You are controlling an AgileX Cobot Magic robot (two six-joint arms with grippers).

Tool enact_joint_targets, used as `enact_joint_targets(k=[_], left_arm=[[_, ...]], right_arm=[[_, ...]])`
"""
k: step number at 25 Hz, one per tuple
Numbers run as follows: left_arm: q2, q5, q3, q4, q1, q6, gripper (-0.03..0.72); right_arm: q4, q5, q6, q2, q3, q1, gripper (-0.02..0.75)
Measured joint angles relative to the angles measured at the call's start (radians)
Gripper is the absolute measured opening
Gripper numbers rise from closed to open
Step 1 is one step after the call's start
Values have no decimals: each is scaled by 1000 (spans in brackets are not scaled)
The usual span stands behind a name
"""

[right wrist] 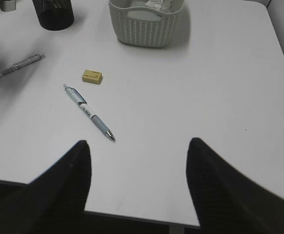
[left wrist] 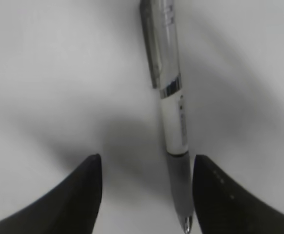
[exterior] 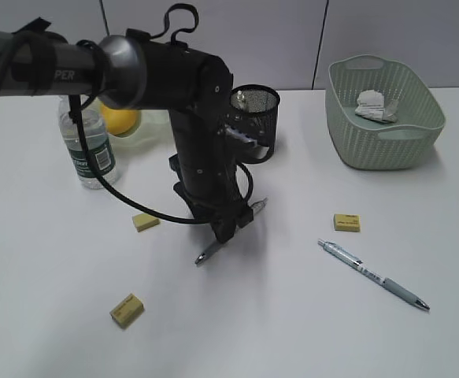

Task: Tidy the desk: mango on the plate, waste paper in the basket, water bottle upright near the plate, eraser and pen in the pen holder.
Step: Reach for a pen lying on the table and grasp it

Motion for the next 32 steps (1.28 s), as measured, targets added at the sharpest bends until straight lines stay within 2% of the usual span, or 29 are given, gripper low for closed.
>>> enact_joint_targets(k=[15, 18, 27, 32], left_arm=[[90, 36, -114, -22, -20, 1, 391], [103, 52, -140, -2, -27, 1, 344], [115, 57, -160, 16, -33, 0, 103], [116, 74, -163, -18, -32, -6, 100]], right_arm=[[0, 0, 1, 0, 0, 0, 491], [0, 0, 1, 0, 0, 0, 491], [0, 0, 1, 0, 0, 0, 490], [0, -1, 1, 0, 0, 0, 490]])
